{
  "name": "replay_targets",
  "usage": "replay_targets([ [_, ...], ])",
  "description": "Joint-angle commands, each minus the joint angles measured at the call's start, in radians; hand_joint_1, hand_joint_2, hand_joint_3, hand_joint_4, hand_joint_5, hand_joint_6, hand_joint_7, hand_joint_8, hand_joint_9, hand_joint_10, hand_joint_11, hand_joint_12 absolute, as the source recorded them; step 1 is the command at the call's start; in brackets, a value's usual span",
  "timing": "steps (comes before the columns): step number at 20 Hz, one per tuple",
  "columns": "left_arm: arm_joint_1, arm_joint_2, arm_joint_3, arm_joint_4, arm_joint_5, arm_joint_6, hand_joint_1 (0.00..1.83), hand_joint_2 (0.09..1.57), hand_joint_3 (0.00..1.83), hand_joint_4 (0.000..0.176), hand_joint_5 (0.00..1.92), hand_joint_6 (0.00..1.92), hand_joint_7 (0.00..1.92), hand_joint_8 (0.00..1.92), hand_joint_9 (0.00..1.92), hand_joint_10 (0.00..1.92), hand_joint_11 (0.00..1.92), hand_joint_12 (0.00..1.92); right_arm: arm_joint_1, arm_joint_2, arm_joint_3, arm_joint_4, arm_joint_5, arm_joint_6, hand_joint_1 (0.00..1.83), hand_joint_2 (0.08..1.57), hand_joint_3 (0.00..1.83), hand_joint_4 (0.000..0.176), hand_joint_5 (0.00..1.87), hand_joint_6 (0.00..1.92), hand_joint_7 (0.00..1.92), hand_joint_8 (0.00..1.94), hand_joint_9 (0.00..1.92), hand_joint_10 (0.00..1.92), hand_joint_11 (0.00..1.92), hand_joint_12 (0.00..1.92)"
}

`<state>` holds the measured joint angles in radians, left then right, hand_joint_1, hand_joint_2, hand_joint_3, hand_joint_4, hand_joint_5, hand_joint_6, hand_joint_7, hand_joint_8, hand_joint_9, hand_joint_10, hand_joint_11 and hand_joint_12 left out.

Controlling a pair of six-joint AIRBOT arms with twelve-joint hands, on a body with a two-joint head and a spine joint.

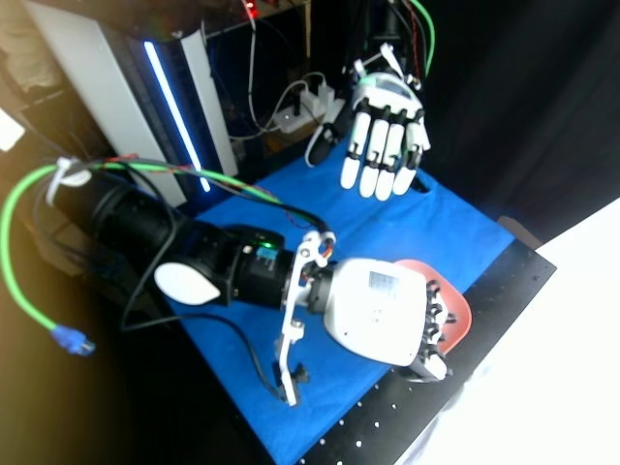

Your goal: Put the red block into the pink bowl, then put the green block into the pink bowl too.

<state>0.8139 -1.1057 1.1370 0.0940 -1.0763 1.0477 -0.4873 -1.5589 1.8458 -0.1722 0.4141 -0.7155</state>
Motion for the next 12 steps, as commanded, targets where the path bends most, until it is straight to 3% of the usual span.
replay_targets([
  [1, -0.006, -0.005, -0.004, -0.009, -0.125, -0.006, 0.61, 1.05, 0.01, 0.005, 0.36, 0.00, 0.42, 0.00, 0.43, 0.00, 0.00, 1.14, 0.010, -0.001, 0.005, 0.018, 0.114, 0.001, 1.25, 1.15, 0.00, 0.000, 0.82, 0.95, 1.01, 1.18, 1.02, 0.93, 0.85, 1.47],
  [2, -0.006, -0.005, -0.004, -0.009, -0.125, -0.006, 0.58, 1.04, 0.00, 0.032, 0.36, 0.00, 0.44, 0.00, 0.44, 0.00, 0.00, 1.11, 0.010, -0.001, 0.005, 0.018, 0.114, 0.001, 1.34, 1.09, 0.00, 0.000, 0.81, 0.42, 1.03, 1.00, 0.98, 1.14, 0.86, 1.58],
  [3, -0.006, -0.005, -0.004, -0.009, -0.125, -0.006, 0.58, 1.04, 0.00, 0.032, 0.36, 0.00, 0.44, 0.00, 0.44, 0.00, 0.00, 1.11, 0.010, -0.002, 0.005, 0.018, 0.114, 0.001, 1.34, 1.09, 0.00, 0.000, 0.81, 0.42, 1.03, 1.00, 0.98, 1.14, 0.86, 1.58],
  [4, -0.006, -0.005, -0.004, -0.009, -0.125, -0.006, 0.58, 1.03, 0.00, 0.037, 0.36, 0.00, 0.43, 0.00, 0.44, 0.00, 0.00, 1.12, 0.010, -0.002, 0.005, 0.019, 0.114, 0.001, 1.36, 1.07, 0.00, 0.000, 0.85, 0.18, 1.05, 0.95, 0.94, 1.28, 0.85, 1.66],
  [5, -0.006, -0.005, -0.004, -0.009, -0.125, -0.006, 0.59, 1.03, 0.00, 0.030, 0.38, 0.01, 0.44, 0.01, 0.44, 0.00, 0.00, 1.13, 0.009, -0.002, 0.005, 0.019, 0.114, 0.001, 1.36, 1.07, 0.00, 0.000, 0.86, 0.02, 1.04, 0.92, 0.92, 1.05, 0.81, 1.56],
  [6, -0.006, -0.005, -0.004, -0.009, -0.125, -0.006, 0.60, 1.03, 0.00, 0.031, 0.38, 0.01, 0.44, 0.00, 0.44, 0.00, 0.00, 1.11, 0.009, -0.003, 0.005, 0.019, 0.114, 0.002, 1.23, 1.02, 0.00, 0.000, 0.84, 0.01, 1.00, 0.48, 1.00, 0.80, 0.84, 1.43],
  [7, -0.006, -0.005, -0.004, -0.009, -0.125, -0.006, 0.60, 1.03, 0.00, 0.031, 0.38, 0.01, 0.44, 0.00, 0.44, 0.00, 0.00, 1.11, 0.009, -0.003, 0.005, 0.019, 0.114, 0.002, 1.23, 1.02, 0.00, 0.000, 0.84, 0.01, 1.00, 0.48, 1.00, 0.80, 0.84, 1.43],
  [8, -0.006, -0.005, -0.004, -0.009, -0.125, -0.006, 0.61, 1.03, 0.00, 0.034, 0.38, 0.00, 0.44, 0.00, 0.44, 0.00, 0.00, 1.12, 0.009, -0.003, 0.005, 0.019, 0.114, 0.002, 1.20, 1.00, 0.00, 0.000, 0.77, 0.00, 1.04, 0.19, 1.11, 0.61, 0.88, 1.37],
  [9, -0.006, -0.005, -0.004, -0.009, -0.125, -0.006, 0.62, 1.04, 0.00, 0.028, 0.38, 0.00, 0.43, 0.00, 0.44, 0.00, 0.00, 1.15, 0.009, -0.003, 0.005, 0.020, 0.114, 0.002, 1.18, 0.99, 0.00, 0.000, 0.71, 0.00, 1.04, 0.01, 1.20, 0.31, 0.91, 1.29],
  [10, -0.006, -0.005, -0.004, -0.010, -0.125, -0.006, 0.64, 1.03, 0.00, 0.035, 0.38, 0.00, 0.45, 0.01, 0.45, 0.00, 0.00, 1.15, 0.009, -0.003, 0.005, 0.020, 0.114, 0.003, 1.18, 0.99, 0.00, 0.000, 0.66, 0.00, 0.97, 0.00, 1.22, 0.29, 0.95, 1.31],
  [12, -0.006, -0.005, -0.004, -0.010, -0.125, -0.006, 0.59, 1.03, 0.00, 0.029, 0.36, 0.00, 0.45, 0.01, 0.45, 0.01, 0.00, 1.16, 0.009, -0.004, 0.005, 0.020, 0.114, 0.003, 1.16, 0.98, 0.00, 0.000, 0.64, 0.00, 0.96, 0.00, 1.26, 0.24, 1.01, 1.30],
])
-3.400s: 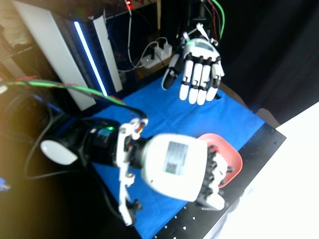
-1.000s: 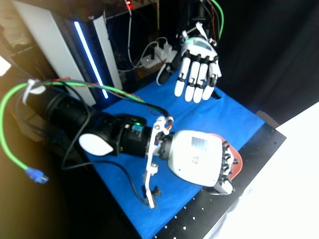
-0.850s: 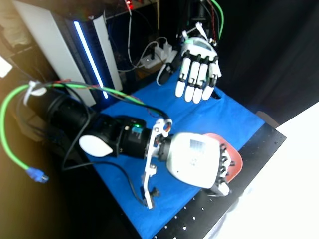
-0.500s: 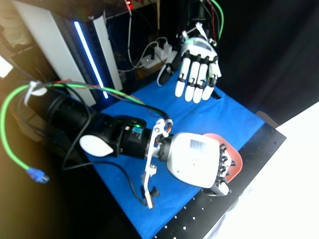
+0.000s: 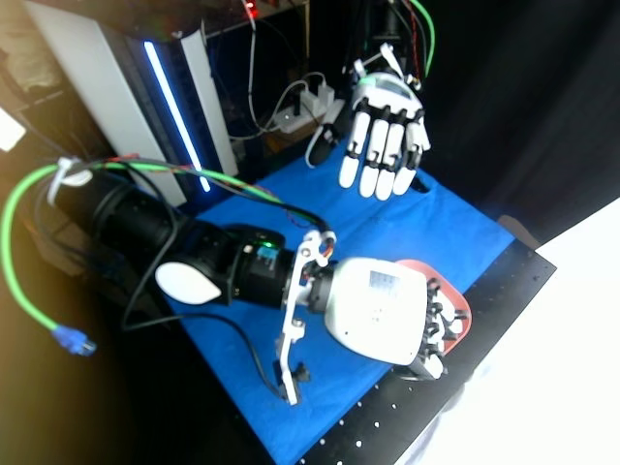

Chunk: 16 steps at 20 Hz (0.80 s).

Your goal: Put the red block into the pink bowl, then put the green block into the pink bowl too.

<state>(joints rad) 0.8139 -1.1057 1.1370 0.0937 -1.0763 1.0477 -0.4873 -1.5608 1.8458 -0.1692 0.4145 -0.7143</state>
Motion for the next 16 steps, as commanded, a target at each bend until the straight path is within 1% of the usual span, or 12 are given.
replay_targets([
  [1, -0.006, -0.005, -0.004, -0.010, -0.125, -0.006, 0.59, 1.03, 0.00, 0.029, 0.36, 0.01, 0.46, 0.01, 0.45, 0.01, 0.00, 1.17, 0.009, -0.003, 0.005, 0.016, 0.114, 0.002, 1.15, 0.98, 0.00, 0.000, 0.63, 0.00, 0.95, 0.00, 1.26, 0.23, 1.01, 1.30],
  [3, -0.006, -0.005, -0.004, -0.010, -0.125, -0.006, 0.64, 1.03, 0.00, 0.028, 0.35, 0.00, 0.43, 0.00, 0.42, 0.00, 0.00, 1.17, 0.009, -0.003, 0.005, 0.017, 0.114, 0.002, 1.16, 0.96, 0.00, 0.000, 0.60, 0.00, 0.93, 0.00, 1.28, 0.24, 1.02, 1.36],
  [5, -0.006, -0.005, -0.004, -0.011, -0.124, -0.006, 0.62, 1.02, 0.00, 0.050, 0.33, 0.00, 0.42, 0.00, 0.40, 0.00, 0.00, 1.08, 0.009, -0.003, 0.003, 0.016, 0.114, 0.003, 1.10, 0.92, 0.00, 0.000, 0.51, 0.00, 0.86, 0.00, 1.19, 0.24, 0.84, 1.41],
  [6, -0.006, -0.004, -0.004, -0.014, -0.122, -0.006, 0.59, 1.02, 0.00, 0.050, 0.31, 0.00, 0.41, 0.00, 0.42, 0.01, 0.00, 1.11, 0.009, -0.003, 0.002, 0.016, 0.114, 0.003, 1.06, 0.86, 0.00, 0.028, 0.44, 0.00, 0.78, 0.00, 1.03, 0.18, 0.63, 1.43],
  [7, -0.006, -0.002, -0.003, -0.018, -0.118, -0.006, 0.53, 1.04, 0.01, 0.028, 0.25, 0.00, 0.34, 0.00, 0.39, 0.01, 0.00, 1.00, 0.010, -0.003, 0.002, 0.015, 0.114, 0.005, 1.00, 0.81, 0.00, 0.076, 0.32, 0.00, 0.67, 0.00, 0.90, 0.11, 0.51, 1.35],
  [8, -0.006, -0.001, -0.002, -0.022, -0.116, -0.006, 0.52, 1.05, 0.01, 0.022, 0.24, 0.00, 0.34, 0.00, 0.39, 0.01, 0.00, 0.98, 0.010, -0.003, 0.001, 0.014, 0.114, 0.006, 0.95, 0.78, 0.00, 0.122, 0.24, 0.00, 0.57, 0.00, 0.82, 0.06, 0.47, 1.26],
  [9, -0.005, 0.002, 0.001, -0.030, -0.111, -0.006, 0.62, 1.03, 0.00, 0.000, 0.26, 0.01, 0.39, 0.03, 0.40, 0.01, 0.00, 0.97, 0.010, -0.002, -0.007, 0.012, 0.114, 0.008, 0.91, 0.75, 0.00, 0.150, 0.14, 0.00, 0.50, 0.00, 0.69, 0.01, 0.38, 1.10],
  [10, -0.005, 0.003, 0.003, -0.036, -0.107, -0.006, 0.63, 1.02, 0.00, 0.000, 0.27, 0.01, 0.38, 0.02, 0.39, 0.01, 0.00, 1.02, 0.010, 0.006, -0.017, 0.011, 0.114, 0.010, 0.90, 0.73, 0.00, 0.171, 0.08, 0.00, 0.43, 0.00, 0.59, 0.00, 0.31, 0.99],
  [11, -0.005, 0.003, 0.006, -0.042, -0.104, -0.006, 0.64, 1.02, 0.00, 0.023, 0.27, 0.01, 0.38, 0.01, 0.39, 0.01, 0.00, 1.09, 0.010, 0.013, -0.027, 0.011, 0.114, 0.010, 0.84, 0.71, 0.00, 0.175, 0.02, 0.00, 0.35, 0.00, 0.44, 0.00, 0.10, 0.97],
  [12, -0.005, 0.002, 0.013, -0.056, -0.098, -0.005, 0.64, 1.01, 0.00, 0.025, 0.28, 0.01, 0.39, 0.01, 0.41, 0.01, 0.00, 1.19, 0.018, 0.029, -0.048, 0.011, 0.114, 0.010, 0.81, 0.68, 0.00, 0.176, 0.00, 0.00, 0.24, 0.00, 0.32, 0.00, 0.02, 1.05],
  [13, -0.005, 0.002, 0.019, -0.071, -0.093, -0.005, 0.65, 1.01, 0.00, 0.000, 0.29, 0.01, 0.39, 0.01, 0.43, 0.02, 0.00, 1.20, 0.025, 0.042, -0.067, 0.010, 0.115, 0.010, 0.79, 0.66, 0.00, 0.176, 0.00, 0.00, 0.20, 0.00, 0.29, 0.00, 0.00, 1.11],
  [16, -0.004, 0.000, 0.039, -0.121, -0.082, -0.005, 0.61, 1.00, 0.00, 0.030, 0.29, 0.00, 0.36, 0.00, 0.43, 0.01, 0.00, 1.20, 0.033, 0.098, -0.137, 0.006, 0.134, 0.010, 0.81, 0.67, 0.00, 0.176, 0.00, 0.00, 0.15, 0.00, 0.26, 0.00, 0.00, 1.22],
])
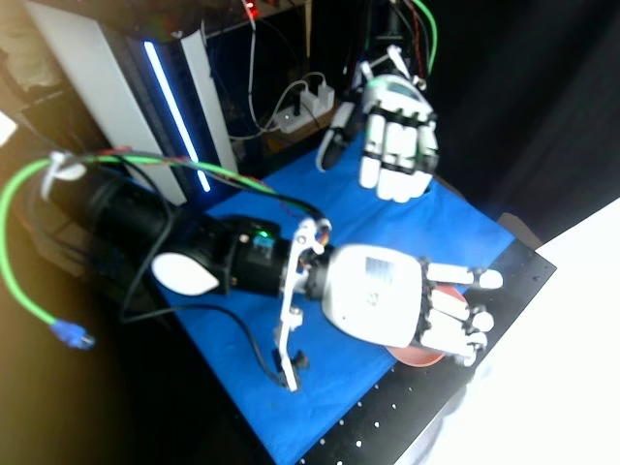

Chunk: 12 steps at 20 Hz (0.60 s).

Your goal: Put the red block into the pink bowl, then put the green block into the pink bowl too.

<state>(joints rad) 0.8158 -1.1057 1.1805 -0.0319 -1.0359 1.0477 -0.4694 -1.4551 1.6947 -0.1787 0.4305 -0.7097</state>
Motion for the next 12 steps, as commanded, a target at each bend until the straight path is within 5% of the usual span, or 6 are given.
replay_targets([
  [1, -0.003, -0.001, 0.005, -0.018, -0.119, -0.004, 0.61, 1.00, 0.00, 0.014, 0.29, 0.00, 0.37, 0.00, 0.44, 0.01, 0.00, 1.24, 0.016, 0.020, -0.016, 0.016, 0.128, 0.006, 0.83, 0.69, 0.01, 0.176, 0.00, 0.00, 0.13, 0.00, 0.26, 0.00, 0.00, 1.21],
  [3, 0.006, -0.001, 0.022, -0.066, -0.122, -0.001, 0.61, 1.00, 0.00, 0.003, 0.28, 0.00, 0.35, 0.00, 0.42, 0.00, 0.00, 1.23, 0.017, 0.060, -0.054, 0.016, 0.142, 0.006, 0.85, 0.70, 0.01, 0.176, 0.00, 0.00, 0.11, 0.00, 0.21, 0.01, 0.00, 1.01],
  [5, 0.023, 0.002, 0.034, -0.120, -0.134, 0.006, 0.58, 0.98, 0.00, 0.030, 0.22, 0.00, 0.30, 0.00, 0.34, 0.00, 0.00, 1.07, 0.019, 0.105, -0.093, 0.027, 0.170, 0.006, 0.82, 0.66, 0.00, 0.176, 0.00, 0.00, 0.07, 0.02, 0.14, 0.02, 0.00, 0.74],
  [8, 0.061, 0.019, 0.032, -0.192, -0.177, 0.016, 0.58, 0.95, 0.00, 0.060, 0.20, 0.00, 0.27, 0.01, 0.31, 0.01, 0.00, 0.90, 0.019, 0.180, -0.166, 0.042, 0.233, 0.006, 0.82, 0.65, 0.00, 0.176, 0.00, 0.00, 0.12, 0.01, 0.19, 0.01, 0.00, 0.95],
  [11, 0.116, 0.055, 0.013, -0.277, -0.248, 0.023, 0.57, 0.95, 0.00, 0.065, 0.19, 0.00, 0.26, 0.00, 0.30, 0.00, 0.00, 0.84, 0.019, 0.270, -0.245, 0.069, 0.301, 0.006, 0.84, 0.65, 0.00, 0.176, 0.00, 0.00, 0.12, 0.01, 0.19, 0.01, 0.00, 0.96],
  [12, 0.143, 0.071, 0.004, -0.304, -0.275, 0.024, 0.56, 0.96, 0.00, 0.119, 0.16, 0.00, 0.23, 0.00, 0.26, 0.00, 0.00, 0.80, 0.019, 0.297, -0.272, 0.084, 0.307, 0.006, 0.83, 0.66, 0.00, 0.176, 0.00, 0.00, 0.07, 0.02, 0.06, 0.06, 0.00, 0.45],
])
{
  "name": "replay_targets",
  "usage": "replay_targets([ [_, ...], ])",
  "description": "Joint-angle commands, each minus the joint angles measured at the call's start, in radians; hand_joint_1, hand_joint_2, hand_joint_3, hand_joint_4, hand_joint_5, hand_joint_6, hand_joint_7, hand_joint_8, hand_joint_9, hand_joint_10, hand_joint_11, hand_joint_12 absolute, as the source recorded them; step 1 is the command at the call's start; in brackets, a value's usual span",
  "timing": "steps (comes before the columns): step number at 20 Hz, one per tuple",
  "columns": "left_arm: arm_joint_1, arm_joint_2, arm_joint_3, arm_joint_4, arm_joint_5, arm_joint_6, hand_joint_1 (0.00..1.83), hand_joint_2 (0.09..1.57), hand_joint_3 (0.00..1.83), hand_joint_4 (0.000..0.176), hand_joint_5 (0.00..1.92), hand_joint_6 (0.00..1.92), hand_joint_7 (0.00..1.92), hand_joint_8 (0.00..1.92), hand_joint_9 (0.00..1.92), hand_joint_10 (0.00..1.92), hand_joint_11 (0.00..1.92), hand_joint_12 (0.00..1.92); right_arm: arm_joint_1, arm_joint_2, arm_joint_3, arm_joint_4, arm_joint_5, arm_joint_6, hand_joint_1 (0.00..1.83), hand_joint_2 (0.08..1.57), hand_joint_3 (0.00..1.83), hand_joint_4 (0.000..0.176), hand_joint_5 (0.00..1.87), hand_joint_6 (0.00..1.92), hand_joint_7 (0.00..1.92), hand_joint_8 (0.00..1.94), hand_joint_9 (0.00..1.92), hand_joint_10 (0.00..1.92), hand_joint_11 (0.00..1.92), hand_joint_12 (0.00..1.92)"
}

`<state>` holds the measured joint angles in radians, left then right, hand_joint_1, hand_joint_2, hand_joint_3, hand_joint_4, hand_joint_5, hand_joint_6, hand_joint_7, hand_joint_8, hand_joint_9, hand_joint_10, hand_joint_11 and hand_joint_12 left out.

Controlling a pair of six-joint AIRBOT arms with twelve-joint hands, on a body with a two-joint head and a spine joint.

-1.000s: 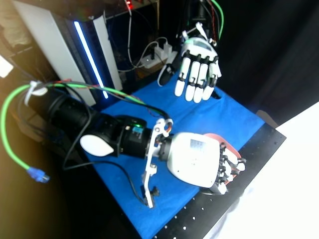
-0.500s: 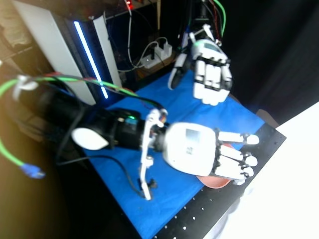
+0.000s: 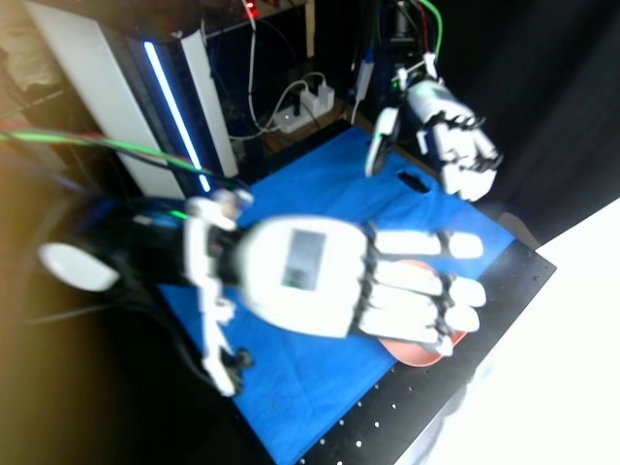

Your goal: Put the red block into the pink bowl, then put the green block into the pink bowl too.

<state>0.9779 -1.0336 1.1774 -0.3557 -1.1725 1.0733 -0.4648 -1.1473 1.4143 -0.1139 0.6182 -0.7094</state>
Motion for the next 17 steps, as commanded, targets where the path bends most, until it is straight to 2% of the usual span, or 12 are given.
replay_targets([
  [1, 0.011, 0.016, -0.007, -0.011, -0.175, 0.000, 0.59, 0.94, 0.00, 0.096, 0.12, 0.00, 0.20, 0.00, 0.21, 0.00, 0.00, 0.79, 0.014, 0.026, -0.017, 0.014, 0.158, 0.005, 0.74, 0.68, 0.01, 0.176, 0.00, 0.00, 0.05, 0.01, 0.08, 0.04, 0.00, 0.44],
  [2, 0.028, 0.030, -0.016, -0.031, -0.201, 0.000, 0.60, 0.91, 0.00, 0.079, 0.09, 0.00, 0.17, 0.00, 0.19, 0.00, 0.00, 0.77, 0.014, 0.055, -0.041, 0.015, 0.174, 0.005, 0.72, 0.69, 0.00, 0.176, 0.00, 0.00, 0.06, 0.00, 0.10, 0.03, 0.00, 0.51],
  [3, 0.047, 0.046, -0.027, -0.055, -0.233, 0.002, 0.60, 0.89, 0.00, 0.075, 0.07, 0.00, 0.17, 0.00, 0.18, 0.00, 0.00, 0.74, 0.014, 0.096, -0.082, 0.015, 0.179, 0.004, 0.71, 0.66, 0.00, 0.176, 0.00, 0.00, 0.08, 0.01, 0.12, 0.03, 0.00, 0.52],
  [4, 0.054, 0.050, -0.031, -0.062, -0.244, 0.003, 0.60, 0.88, 0.00, 0.084, 0.07, 0.00, 0.16, 0.00, 0.18, 0.00, 0.00, 0.74, 0.014, 0.113, -0.096, 0.015, 0.181, 0.001, 0.73, 0.64, 0.00, 0.176, 0.00, 0.00, 0.08, 0.01, 0.12, 0.03, 0.00, 0.53],
  [9, 0.130, 0.103, -0.083, -0.133, -0.374, 0.015, 0.59, 0.89, 0.00, 0.069, 0.04, 0.00, 0.14, 0.00, 0.18, 0.00, 0.00, 0.63, 0.014, 0.212, -0.181, 0.026, 0.194, -0.048, 0.77, 0.62, 0.00, 0.175, 0.00, 0.00, 0.10, 0.00, 0.11, 0.00, 0.00, 0.52],
  [10, 0.147, 0.114, -0.093, -0.147, -0.403, 0.015, 0.59, 0.88, 0.00, 0.085, 0.03, 0.00, 0.14, 0.00, 0.18, 0.00, 0.00, 0.65, 0.014, 0.233, -0.200, 0.027, 0.197, -0.062, 0.76, 0.63, 0.00, 0.165, 0.00, 0.00, 0.10, 0.00, 0.11, 0.00, 0.00, 0.51],
  [11, 0.164, 0.123, -0.102, -0.159, -0.424, 0.015, 0.61, 0.87, 0.00, 0.093, 0.04, 0.00, 0.14, 0.00, 0.18, 0.00, 0.00, 0.66, 0.013, 0.250, -0.217, 0.029, 0.201, -0.074, 0.73, 0.66, 0.01, 0.135, 0.00, 0.00, 0.09, 0.00, 0.10, 0.00, 0.00, 0.54],
  [13, 0.192, 0.133, -0.107, -0.190, -0.433, 0.015, 0.61, 0.86, 0.00, 0.075, 0.04, 0.00, 0.14, 0.00, 0.18, 0.00, 0.00, 0.73, -0.021, 0.292, -0.247, 0.066, 0.258, -0.087, 0.69, 0.68, 0.01, 0.134, 0.00, 0.00, 0.07, 0.00, 0.09, 0.00, 0.00, 0.62],
  [14, 0.197, 0.133, -0.107, -0.194, -0.436, 0.014, 0.59, 0.87, 0.00, 0.104, 0.01, 0.00, 0.13, 0.00, 0.16, 0.00, 0.00, 0.68, -0.042, 0.307, -0.256, 0.085, 0.282, -0.087, 0.69, 0.68, 0.01, 0.128, 0.00, 0.00, 0.07, 0.00, 0.09, 0.00, 0.00, 0.70],
  [15, 0.202, 0.135, -0.112, -0.194, -0.447, 0.014, 0.58, 0.87, 0.00, 0.110, 0.00, 0.00, 0.12, 0.00, 0.16, 0.00, 0.00, 0.67, -0.064, 0.327, -0.269, 0.104, 0.313, -0.088, 0.69, 0.68, 0.00, 0.127, 0.00, 0.00, 0.07, 0.00, 0.09, 0.00, 0.00, 0.71],
  [16, 0.207, 0.142, -0.120, -0.194, -0.470, 0.014, 0.56, 0.92, 0.01, 0.094, 0.00, 0.00, 0.05, 0.00, 0.11, 0.00, 0.00, 0.50, -0.089, 0.354, -0.286, 0.125, 0.340, -0.093, 0.71, 0.71, 0.02, 0.110, 0.00, 0.00, 0.09, 0.01, 0.10, 0.00, 0.00, 0.71],
  [17, 0.215, 0.148, -0.126, -0.202, -0.494, 0.014, 0.54, 0.92, 0.00, 0.097, 0.00, 0.00, 0.03, 0.00, 0.09, 0.00, 0.00, 0.41, -0.098, 0.371, -0.300, 0.135, 0.353, -0.103, 0.71, 0.71, 0.01, 0.103, 0.00, 0.00, 0.09, 0.01, 0.10, 0.00, 0.00, 0.71],
])
